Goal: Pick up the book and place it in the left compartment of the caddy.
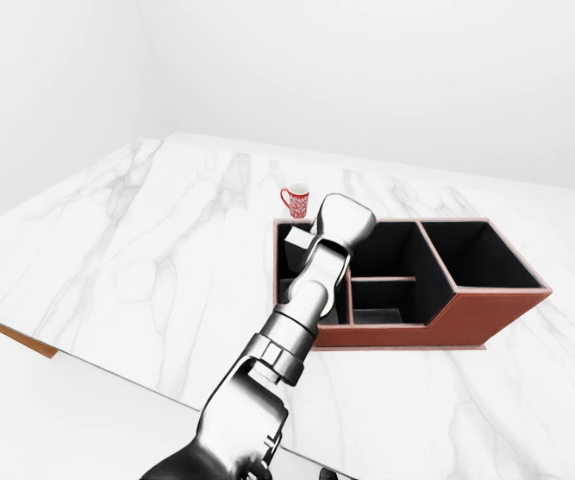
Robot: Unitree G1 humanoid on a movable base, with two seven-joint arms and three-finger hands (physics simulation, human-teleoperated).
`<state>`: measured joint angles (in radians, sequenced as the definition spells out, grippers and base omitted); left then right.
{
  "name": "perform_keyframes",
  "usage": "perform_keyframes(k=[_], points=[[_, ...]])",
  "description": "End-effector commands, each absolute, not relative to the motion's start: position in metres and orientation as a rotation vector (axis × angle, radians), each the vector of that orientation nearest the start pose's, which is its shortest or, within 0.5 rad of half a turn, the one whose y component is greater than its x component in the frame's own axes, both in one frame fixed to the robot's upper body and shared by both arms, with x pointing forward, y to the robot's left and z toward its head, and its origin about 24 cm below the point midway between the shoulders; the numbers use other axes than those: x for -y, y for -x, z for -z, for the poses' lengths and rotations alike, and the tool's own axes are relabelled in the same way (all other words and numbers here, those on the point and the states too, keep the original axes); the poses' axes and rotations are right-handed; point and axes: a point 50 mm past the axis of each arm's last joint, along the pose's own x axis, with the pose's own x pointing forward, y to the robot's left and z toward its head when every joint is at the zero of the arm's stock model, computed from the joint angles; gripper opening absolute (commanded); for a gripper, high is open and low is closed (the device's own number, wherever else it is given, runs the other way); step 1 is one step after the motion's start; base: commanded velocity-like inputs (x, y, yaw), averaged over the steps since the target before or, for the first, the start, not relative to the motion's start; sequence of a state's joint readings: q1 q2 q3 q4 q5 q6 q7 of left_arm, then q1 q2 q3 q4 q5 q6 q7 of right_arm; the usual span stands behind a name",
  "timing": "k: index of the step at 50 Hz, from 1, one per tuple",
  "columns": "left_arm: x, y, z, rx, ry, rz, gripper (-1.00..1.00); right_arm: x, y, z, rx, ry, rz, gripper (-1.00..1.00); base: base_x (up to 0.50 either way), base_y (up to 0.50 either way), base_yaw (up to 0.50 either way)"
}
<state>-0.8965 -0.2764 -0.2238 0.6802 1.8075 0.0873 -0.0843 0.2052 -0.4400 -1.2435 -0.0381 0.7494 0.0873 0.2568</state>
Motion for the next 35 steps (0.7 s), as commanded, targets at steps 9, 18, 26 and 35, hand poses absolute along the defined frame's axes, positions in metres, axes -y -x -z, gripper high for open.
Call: perform_keyframes(k=[9, 18, 26, 35], points=[[0.046, -0.353, -0.15, 0.546, -1.854, 0.23, -1.0, 0.436, -0.062, -0.156, 0.487, -0.1, 0.81, 1.0, 0.0, 0.0, 0.0], [0.044, -0.357, -0.143, 0.536, -1.859, 0.245, -1.0, 0.436, -0.063, -0.156, 0.486, -0.1, 0.81, 1.0, 0.0, 0.0, 0.0], [0.038, -0.364, -0.123, 0.506, -1.866, 0.297, -1.0, 0.435, -0.062, -0.158, 0.49, -0.094, 0.809, 1.0, 0.0, 0.0, 0.0], [0.037, -0.363, -0.109, 0.49, -1.847, 0.333, -1.0, 0.435, -0.063, -0.157, 0.486, -0.097, 0.808, 1.0, 0.0, 0.0, 0.0]])
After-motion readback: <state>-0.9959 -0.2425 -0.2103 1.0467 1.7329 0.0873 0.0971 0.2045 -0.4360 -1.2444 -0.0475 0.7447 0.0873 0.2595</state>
